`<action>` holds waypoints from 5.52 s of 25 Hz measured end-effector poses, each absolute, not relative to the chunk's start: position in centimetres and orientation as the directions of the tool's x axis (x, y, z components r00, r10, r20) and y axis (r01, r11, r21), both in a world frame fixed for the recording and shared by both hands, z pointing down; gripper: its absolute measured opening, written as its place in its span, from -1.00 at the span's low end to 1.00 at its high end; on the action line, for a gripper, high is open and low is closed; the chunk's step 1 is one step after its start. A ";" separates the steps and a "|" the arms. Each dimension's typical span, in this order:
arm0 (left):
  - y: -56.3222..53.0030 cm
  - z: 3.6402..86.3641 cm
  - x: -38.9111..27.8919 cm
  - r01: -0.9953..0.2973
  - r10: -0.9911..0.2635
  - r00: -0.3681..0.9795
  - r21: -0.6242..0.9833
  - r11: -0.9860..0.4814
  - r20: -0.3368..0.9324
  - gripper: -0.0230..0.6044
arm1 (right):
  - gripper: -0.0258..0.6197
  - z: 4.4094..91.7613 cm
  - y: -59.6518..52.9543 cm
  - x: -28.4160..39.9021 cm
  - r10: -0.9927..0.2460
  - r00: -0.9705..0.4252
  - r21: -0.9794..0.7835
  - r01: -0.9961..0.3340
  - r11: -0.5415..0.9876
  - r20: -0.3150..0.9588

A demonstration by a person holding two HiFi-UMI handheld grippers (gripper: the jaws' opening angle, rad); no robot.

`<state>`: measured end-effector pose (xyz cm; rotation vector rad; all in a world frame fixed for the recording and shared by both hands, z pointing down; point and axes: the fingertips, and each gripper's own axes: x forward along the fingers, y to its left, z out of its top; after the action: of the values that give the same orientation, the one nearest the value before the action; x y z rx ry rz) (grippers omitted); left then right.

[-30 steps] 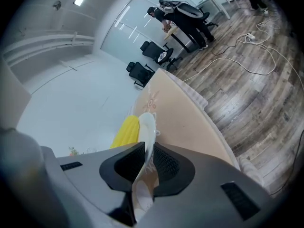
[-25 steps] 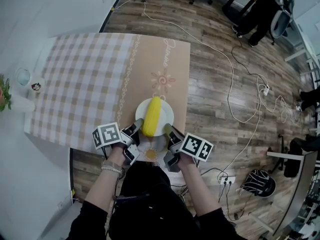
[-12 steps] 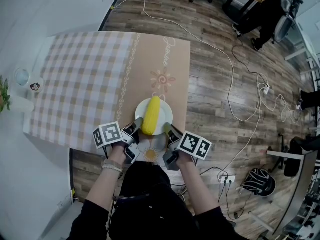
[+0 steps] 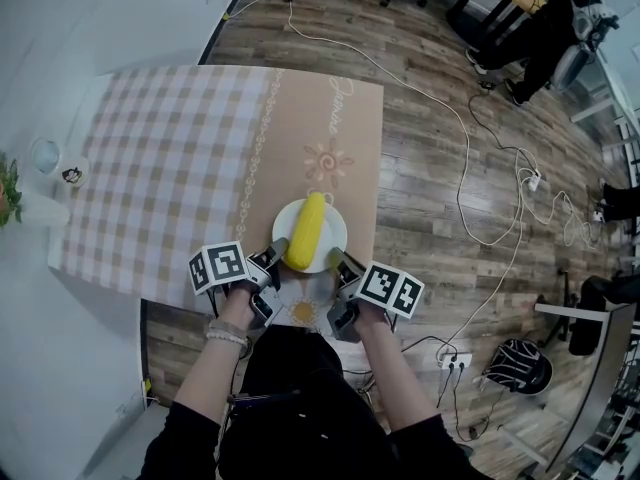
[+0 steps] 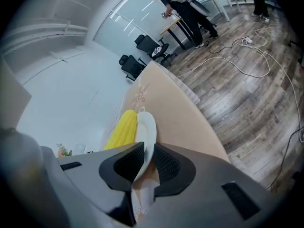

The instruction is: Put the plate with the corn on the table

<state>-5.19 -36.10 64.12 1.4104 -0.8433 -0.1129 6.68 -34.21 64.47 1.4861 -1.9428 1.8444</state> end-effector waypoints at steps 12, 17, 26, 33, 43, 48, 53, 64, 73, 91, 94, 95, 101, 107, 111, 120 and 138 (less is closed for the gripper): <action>-35.7 64.5 -5.6 -0.533 -0.467 0.679 0.818 0.215 0.566 -0.73 | -0.63 64.6 -34.2 6.7 -0.558 -0.507 -0.691 -0.702 -0.176 0.657; -35.6 64.6 -7.0 -0.572 -0.476 0.646 0.791 0.216 0.597 -0.73 | -0.64 64.7 -34.1 6.7 -0.548 -0.492 -0.658 -0.737 -0.151 0.676; -35.8 64.7 -6.9 -0.607 -0.474 0.634 0.773 0.185 0.611 -0.78 | -0.62 64.4 -34.1 7.0 -0.528 -0.452 -0.563 -0.824 -0.060 0.719; -36.0 64.2 -7.0 -0.622 -0.495 0.628 0.769 0.145 0.601 -0.79 | -0.54 63.9 -34.5 8.4 -0.557 -0.421 -0.528 -0.848 -0.038 0.716; -36.3 61.5 -9.0 -0.692 -0.604 0.567 0.721 0.020 0.561 -0.88 | -0.76 61.4 -34.5 11.2 -0.651 -0.309 -0.423 -0.906 -0.020 0.693; -35.7 58.5 -8.8 -0.744 -0.639 0.554 0.661 -0.094 0.534 -0.89 | -0.77 59.6 -34.2 11.3 -0.678 -0.306 -0.397 -0.918 0.023 0.668; -34.6 55.6 -7.8 -0.779 -0.651 0.562 0.591 -0.209 0.510 -0.89 | -0.78 57.6 -33.7 10.9 -0.696 -0.313 -0.364 -0.928 0.079 0.646; -33.4 48.1 -5.9 -0.812 -0.711 0.569 0.421 -0.404 0.414 -0.89 | -0.79 51.0 -33.3 10.1 -0.771 -0.328 -0.240 -0.943 0.232 0.546; -32.1 42.2 -4.7 -0.820 -0.756 0.572 0.255 -0.513 0.319 -0.89 | -0.79 44.4 -33.6 8.7 -0.831 -0.368 -0.115 -0.929 0.353 0.417; -31.1 33.6 -6.0 -0.839 -0.822 0.543 0.074 -0.539 0.169 -0.89 | -0.79 34.3 -31.8 6.5 -0.882 -0.430 0.036 -0.895 0.445 0.194; -30.6 33.6 -7.6 -0.845 -0.827 0.533 0.076 -0.529 0.178 -0.89 | -0.79 33.6 -31.1 5.2 -0.880 -0.437 0.050 -0.890 0.453 0.185; -30.2 33.7 -7.7 -0.848 -0.829 0.528 0.075 -0.524 0.182 -0.89 | -0.79 33.6 -30.8 5.3 -0.879 -0.440 0.045 -0.889 0.455 0.184; -30.4 33.5 -7.5 -0.858 -0.842 0.513 0.069 -0.509 0.165 -0.89 | -0.79 32.8 -30.9 5.9 -0.877 -0.451 0.078 -0.881 0.467 0.163; -30.0 33.8 -7.5 -0.864 -0.847 0.503 0.071 -0.499 0.173 -0.89 | -0.79 33.1 -30.2 6.4 -0.872 -0.454 0.068 -0.879 0.472 0.180; -30.1 34.0 -6.8 -0.862 -0.844 0.507 0.070 -0.502 0.175 -0.89 | -0.79 33.6 -30.3 7.1 -0.872 -0.453 0.059 -0.880 0.470 0.186; -30.1 34.2 -7.9 -0.859 -0.840 0.511 0.071 -0.507 0.183 -0.89 | -0.79 33.7 -30.4 5.6 -0.868 -0.456 0.064 -0.877 0.476 0.197; -30.3 34.5 -7.7 -0.853 -0.833 0.521 0.099 -0.512 0.183 -0.89 | -0.79 34.0 -30.5 5.4 -0.866 -0.451 0.077 -0.876 0.475 0.216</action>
<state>-7.75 -30.26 34.47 2.5826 -1.4465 0.1666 5.43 -30.51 33.97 1.5010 -2.4982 0.0671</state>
